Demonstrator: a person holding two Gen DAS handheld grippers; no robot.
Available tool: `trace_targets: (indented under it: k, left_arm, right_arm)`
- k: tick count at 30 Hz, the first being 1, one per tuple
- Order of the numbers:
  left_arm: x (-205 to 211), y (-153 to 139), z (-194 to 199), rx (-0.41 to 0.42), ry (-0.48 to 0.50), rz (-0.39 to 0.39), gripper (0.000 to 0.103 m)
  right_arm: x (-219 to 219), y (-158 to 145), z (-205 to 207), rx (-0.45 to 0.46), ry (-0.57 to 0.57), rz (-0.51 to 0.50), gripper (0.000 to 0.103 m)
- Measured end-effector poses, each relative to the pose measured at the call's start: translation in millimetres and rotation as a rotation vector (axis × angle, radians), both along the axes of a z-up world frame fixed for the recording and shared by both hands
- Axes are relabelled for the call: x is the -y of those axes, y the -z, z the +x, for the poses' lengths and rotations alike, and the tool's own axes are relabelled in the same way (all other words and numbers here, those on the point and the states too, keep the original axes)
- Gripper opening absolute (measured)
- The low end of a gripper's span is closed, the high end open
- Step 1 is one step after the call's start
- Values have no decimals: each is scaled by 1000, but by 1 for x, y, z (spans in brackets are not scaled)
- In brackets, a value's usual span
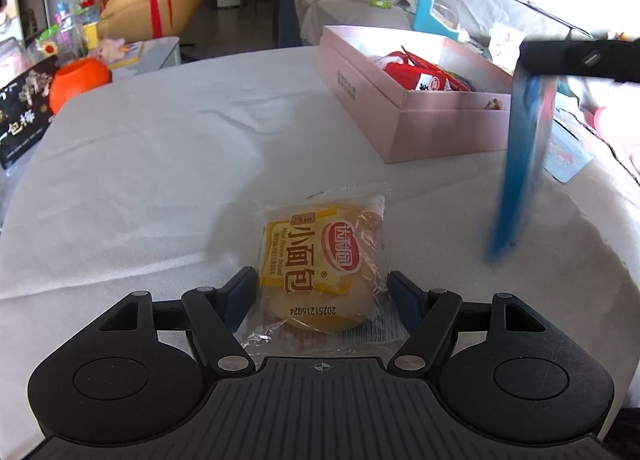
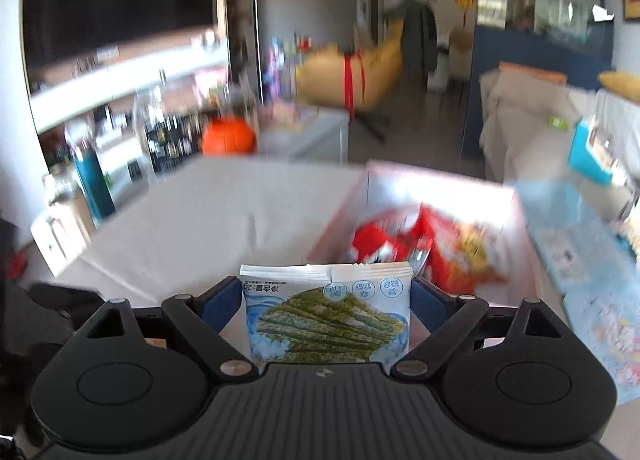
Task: Organize snacks
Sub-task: 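Lift the blue seaweed pack with the right tool while left tool holds the bread bun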
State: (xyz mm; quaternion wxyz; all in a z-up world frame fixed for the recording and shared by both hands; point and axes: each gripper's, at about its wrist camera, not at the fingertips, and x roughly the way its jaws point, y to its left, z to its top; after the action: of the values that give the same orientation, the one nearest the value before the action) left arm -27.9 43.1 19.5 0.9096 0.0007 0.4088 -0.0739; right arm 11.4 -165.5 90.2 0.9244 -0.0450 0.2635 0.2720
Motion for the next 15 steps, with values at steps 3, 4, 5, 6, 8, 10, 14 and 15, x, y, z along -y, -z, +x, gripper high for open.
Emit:
trace_targets:
  k: [3, 4, 5, 6, 8, 10, 14, 15]
  left_arm:
    - [3, 1, -1, 7, 3, 16, 76]
    - [3, 1, -1, 7, 2, 15, 76]
    - [3, 1, 0, 7, 2, 13, 76]
    - [3, 2, -1, 7, 2, 12, 77]
    - [4, 2, 0, 7, 2, 13, 78]
    - [4, 2, 0, 8, 1, 13, 78]
    - [3, 2, 0, 11, 5, 12, 78]
    - [2, 2, -1, 12, 5, 12, 78]
  right_arm:
    - [11, -6, -14, 29, 7, 46, 90]
    - [13, -5, -18, 36, 9, 54, 88]
    - [15, -2, -22, 44, 8, 54, 82]
    - [15, 2, -25, 51, 8, 48, 82]
    - [12, 12, -31, 68, 16, 23, 82]
    - [1, 25, -31, 80, 22, -25, 83]
    - [-24, 53, -21, 95, 28, -104, 87]
    - [-30, 60, -16, 89, 46, -123, 87]
